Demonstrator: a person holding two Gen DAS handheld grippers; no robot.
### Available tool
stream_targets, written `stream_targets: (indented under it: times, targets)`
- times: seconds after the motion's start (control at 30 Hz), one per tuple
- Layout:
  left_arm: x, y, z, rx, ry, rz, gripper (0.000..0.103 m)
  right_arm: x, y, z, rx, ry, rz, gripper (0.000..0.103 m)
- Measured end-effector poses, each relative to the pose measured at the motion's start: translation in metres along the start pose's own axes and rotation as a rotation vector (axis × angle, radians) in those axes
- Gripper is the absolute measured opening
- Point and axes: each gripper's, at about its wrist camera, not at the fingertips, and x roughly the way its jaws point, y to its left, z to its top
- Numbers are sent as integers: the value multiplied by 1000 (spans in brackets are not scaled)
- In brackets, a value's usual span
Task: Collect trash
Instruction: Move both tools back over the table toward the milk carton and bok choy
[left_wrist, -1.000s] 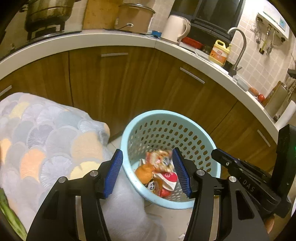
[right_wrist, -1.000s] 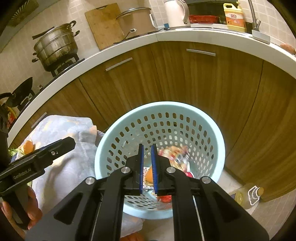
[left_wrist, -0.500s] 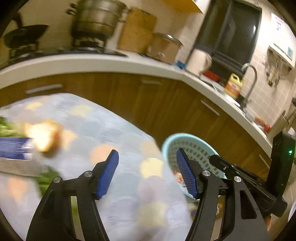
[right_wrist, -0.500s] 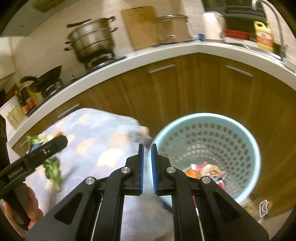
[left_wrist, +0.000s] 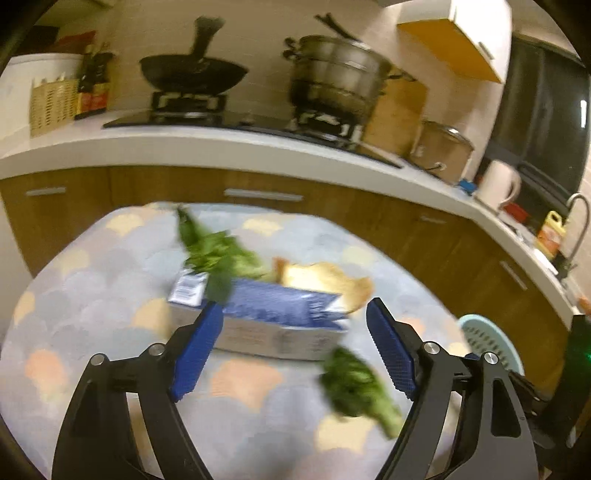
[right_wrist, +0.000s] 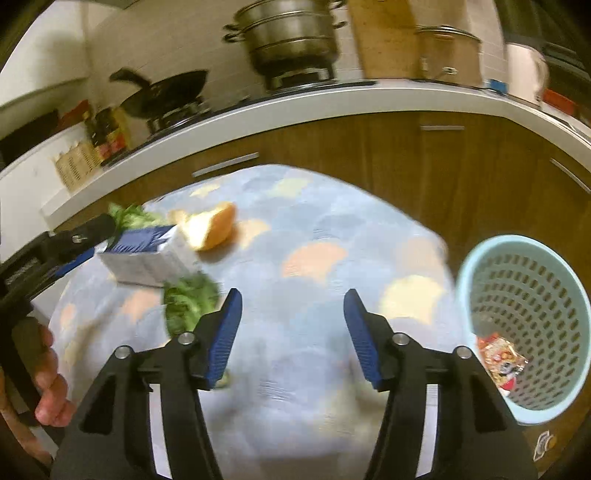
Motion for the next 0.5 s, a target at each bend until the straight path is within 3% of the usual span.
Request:
stream_targets:
  times: [0.13, 0.23, 0.5]
  targets:
    - [13, 0, -9, 42, 41, 21, 78, 12, 15, -4, -45, 16, -38, 55]
    - [25, -7, -13, 89, 54, 50, 78, 10, 9, -4, -24, 13, -6, 62]
    - [59, -23, -13, 159, 89, 185, 80, 13, -11, -4, 68, 27, 39, 63]
